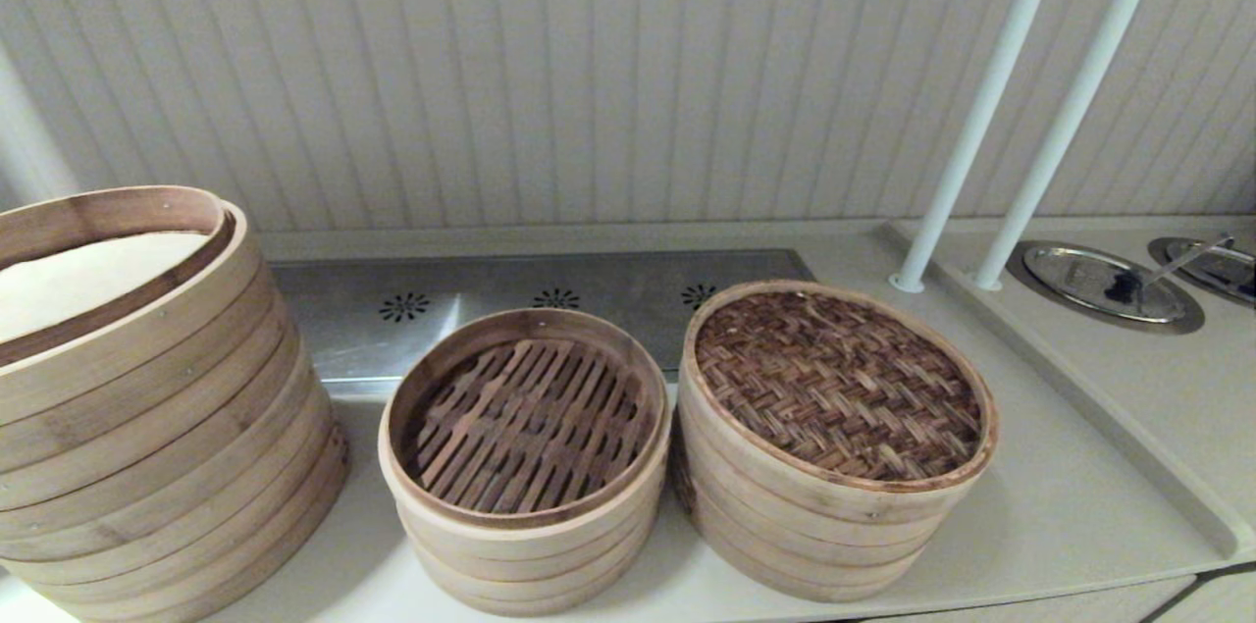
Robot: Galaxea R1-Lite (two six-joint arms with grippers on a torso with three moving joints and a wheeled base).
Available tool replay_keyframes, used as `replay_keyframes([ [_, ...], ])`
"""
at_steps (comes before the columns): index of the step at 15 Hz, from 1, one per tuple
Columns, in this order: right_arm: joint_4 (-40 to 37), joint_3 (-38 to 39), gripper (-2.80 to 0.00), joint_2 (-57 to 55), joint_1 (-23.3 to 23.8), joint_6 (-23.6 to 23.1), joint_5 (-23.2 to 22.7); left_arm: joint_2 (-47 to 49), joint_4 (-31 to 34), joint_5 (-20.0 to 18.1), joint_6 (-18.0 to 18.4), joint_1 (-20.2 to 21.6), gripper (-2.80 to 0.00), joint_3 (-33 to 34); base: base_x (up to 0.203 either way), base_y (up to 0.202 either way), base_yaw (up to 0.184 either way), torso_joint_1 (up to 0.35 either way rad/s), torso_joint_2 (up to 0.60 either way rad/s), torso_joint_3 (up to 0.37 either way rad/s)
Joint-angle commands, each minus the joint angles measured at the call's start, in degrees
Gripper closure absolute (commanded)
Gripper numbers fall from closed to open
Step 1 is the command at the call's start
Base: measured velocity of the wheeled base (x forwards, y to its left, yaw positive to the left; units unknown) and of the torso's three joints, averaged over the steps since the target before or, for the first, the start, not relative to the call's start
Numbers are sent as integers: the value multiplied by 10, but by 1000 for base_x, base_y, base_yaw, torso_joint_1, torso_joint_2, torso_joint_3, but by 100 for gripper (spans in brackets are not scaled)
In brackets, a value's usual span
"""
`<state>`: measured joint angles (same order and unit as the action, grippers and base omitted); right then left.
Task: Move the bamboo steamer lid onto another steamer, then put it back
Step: Pick up the steamer
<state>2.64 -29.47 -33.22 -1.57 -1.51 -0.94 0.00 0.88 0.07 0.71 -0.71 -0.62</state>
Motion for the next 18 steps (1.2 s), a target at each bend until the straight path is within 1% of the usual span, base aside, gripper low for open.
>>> replay_keyframes([
  [1, 5, -50, 0, -108, -6, 1, -1, 1, 0, 0, 0, 0, 0, 0, 0, 0, 0, 0, 0, 0],
  [5, 11, -158, 0, -234, -41, 4, -2, 1, 0, 0, 0, 0, 0, 0, 0, 0, 0, 0, 0, 0],
  [11, 28, -270, 0, -410, -83, 10, 1, 1, 0, 0, 0, 0, 0, 0, 0, 0, 0, 0, 0, 0],
  [13, 40, -295, 0, -468, -89, 13, 2, 1, 0, 0, 0, 0, 0, 0, 0, 0, 0, 0, 0, 0],
  [16, 59, -311, 0, -542, -94, 14, 2, 1, 0, 0, 0, 0, 0, 0, 0, 0, 0, 0, 0, 0],
  [18, 106, -307, 0, -574, -96, 14, 2, 1, 0, 0, 0, 0, 0, 0, 0, 0, 0, 0, 0, 0],
])
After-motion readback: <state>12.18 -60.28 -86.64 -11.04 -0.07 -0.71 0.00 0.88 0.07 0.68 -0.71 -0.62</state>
